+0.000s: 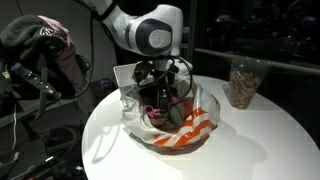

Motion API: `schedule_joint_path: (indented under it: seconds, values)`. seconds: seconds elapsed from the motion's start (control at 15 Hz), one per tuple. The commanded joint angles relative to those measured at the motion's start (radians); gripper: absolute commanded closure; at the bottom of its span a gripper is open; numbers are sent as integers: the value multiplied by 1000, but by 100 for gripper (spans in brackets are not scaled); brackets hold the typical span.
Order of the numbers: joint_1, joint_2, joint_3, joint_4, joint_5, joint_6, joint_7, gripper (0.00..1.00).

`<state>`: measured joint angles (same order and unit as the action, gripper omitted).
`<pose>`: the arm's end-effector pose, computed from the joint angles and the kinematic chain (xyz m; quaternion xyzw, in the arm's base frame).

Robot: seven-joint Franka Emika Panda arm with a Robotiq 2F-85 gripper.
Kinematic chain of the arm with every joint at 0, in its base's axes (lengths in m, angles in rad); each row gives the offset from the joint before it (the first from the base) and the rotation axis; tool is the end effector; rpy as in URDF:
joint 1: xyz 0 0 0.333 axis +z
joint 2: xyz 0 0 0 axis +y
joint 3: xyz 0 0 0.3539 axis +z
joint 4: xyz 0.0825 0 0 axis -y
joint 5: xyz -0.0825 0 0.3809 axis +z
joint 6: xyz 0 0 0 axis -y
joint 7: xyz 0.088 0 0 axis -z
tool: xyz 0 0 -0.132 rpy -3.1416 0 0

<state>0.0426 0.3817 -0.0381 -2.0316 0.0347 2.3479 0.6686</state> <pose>0.6027 0.0045 0.2640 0.9411 -0.3366 -0.0323 0.0062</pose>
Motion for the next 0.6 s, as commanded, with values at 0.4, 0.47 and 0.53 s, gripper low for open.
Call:
schedule_joint_path:
  seconds: [0.4, 0.47, 0.53]
  values:
    - [29, -273, -6, -212, -62, -60, 29, 0]
    - [27, -284, -1, -226, -68, -77, 32, 0]
    - [25, -290, 5, -238, -69, -88, 30, 0]
